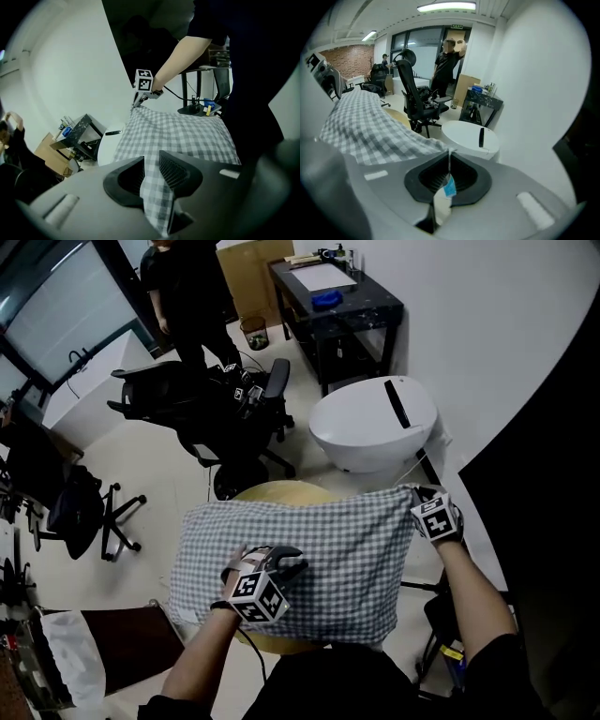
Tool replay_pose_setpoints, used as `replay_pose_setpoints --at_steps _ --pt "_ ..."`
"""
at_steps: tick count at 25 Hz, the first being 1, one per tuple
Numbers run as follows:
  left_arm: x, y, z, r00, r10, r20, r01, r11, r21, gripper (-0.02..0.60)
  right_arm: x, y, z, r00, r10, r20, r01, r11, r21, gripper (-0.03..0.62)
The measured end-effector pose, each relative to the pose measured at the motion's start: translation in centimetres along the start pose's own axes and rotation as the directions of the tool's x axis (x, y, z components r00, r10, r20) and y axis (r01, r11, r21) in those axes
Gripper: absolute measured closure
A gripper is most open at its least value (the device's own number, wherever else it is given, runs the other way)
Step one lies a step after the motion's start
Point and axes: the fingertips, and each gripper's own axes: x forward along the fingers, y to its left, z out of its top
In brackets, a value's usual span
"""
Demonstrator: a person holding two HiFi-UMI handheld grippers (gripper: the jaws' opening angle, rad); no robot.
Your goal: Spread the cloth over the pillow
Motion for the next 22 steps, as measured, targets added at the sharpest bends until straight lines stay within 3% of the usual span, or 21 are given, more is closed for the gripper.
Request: replay_pose_setpoints --at_steps 7,13,17,22 --pt "1.2 0.0 -1.3 0.998 -0.022 -0.056 0.02 0.999 -0.034 0.491 5.4 1.6 -4.3 0.986 0.083 -0.143 -0.084 0.996 -0.003 0.582" --pt "1.7 -0.2 -2.1 0.997 -0.038 -0.068 0.034 0.998 -0.058 0.483 7.9 3.3 -5.5 0.982 0.113 -0.149 -0.118 0.993 -0.024 0.572" --pt "1.7 -0.3 -2.3 0.997 -0.044 -0.062 0.04 0.998 -0.058 0.483 7.1 3.9 -4.4 0.986 0.132 -0.1 -0.131 0.991 0.014 0.479" --pt "0.9 -0.3 -1.8 0.999 -0.027 -0.034 0.026 0.999 -0.034 0.483 4.4 3.3 -2.1 0.992 0.125 0.02 -0.125 0.992 0.03 0.432"
